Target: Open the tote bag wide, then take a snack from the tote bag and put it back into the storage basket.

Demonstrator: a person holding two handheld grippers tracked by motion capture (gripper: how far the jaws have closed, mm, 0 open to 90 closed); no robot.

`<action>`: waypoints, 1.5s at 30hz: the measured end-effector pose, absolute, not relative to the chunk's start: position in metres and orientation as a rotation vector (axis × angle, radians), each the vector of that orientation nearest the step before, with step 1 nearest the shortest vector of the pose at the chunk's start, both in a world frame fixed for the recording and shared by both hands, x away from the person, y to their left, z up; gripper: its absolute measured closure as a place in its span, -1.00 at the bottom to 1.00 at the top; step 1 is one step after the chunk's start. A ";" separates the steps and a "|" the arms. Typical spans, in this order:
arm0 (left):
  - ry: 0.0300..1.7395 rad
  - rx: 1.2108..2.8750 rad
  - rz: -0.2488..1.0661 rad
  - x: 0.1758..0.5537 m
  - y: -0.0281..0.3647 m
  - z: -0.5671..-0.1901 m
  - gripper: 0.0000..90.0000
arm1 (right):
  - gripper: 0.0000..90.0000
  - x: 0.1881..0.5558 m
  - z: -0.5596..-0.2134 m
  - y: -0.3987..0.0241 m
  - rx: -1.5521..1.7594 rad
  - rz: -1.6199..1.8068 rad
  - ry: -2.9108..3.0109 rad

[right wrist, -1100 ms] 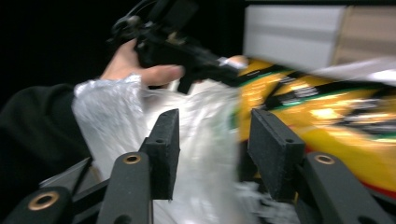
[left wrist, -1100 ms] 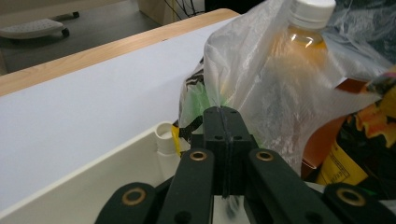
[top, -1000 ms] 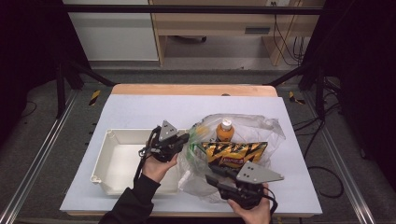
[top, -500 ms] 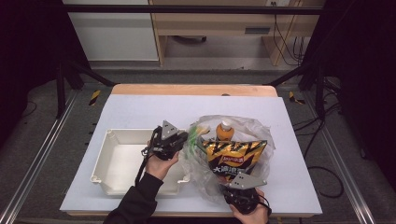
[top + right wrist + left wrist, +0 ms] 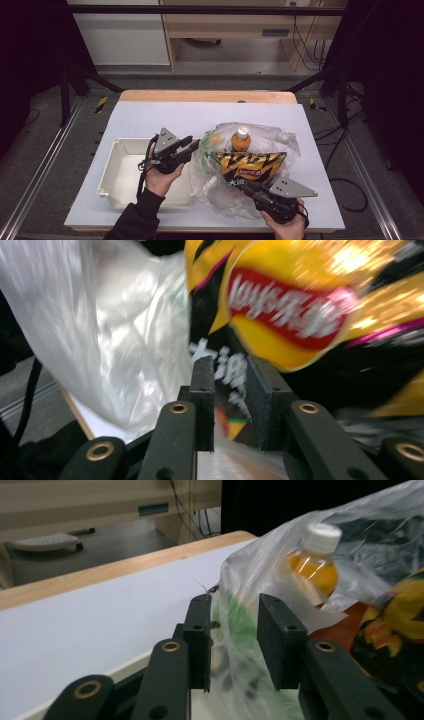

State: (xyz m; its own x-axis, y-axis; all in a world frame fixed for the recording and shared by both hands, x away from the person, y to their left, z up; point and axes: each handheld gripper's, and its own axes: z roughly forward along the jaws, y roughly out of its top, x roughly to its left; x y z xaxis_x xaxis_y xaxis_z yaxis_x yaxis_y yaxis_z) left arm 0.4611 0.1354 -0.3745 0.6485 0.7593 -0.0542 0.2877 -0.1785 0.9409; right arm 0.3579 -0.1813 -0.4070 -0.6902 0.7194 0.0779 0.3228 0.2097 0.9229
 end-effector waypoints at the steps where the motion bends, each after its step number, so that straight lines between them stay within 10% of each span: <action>1: 0.837 1.741 0.525 0.458 0.136 -0.371 0.43 | 0.63 0.358 -0.405 -0.183 0.971 1.481 2.110; 22: 0.679 1.710 0.492 0.421 0.126 -0.334 -0.19 | -0.22 0.363 -0.372 -0.242 1.082 1.416 1.834; 45: 0.612 1.794 0.456 0.417 0.076 -0.345 -0.28 | -0.44 0.364 -0.375 -0.268 1.165 1.389 1.778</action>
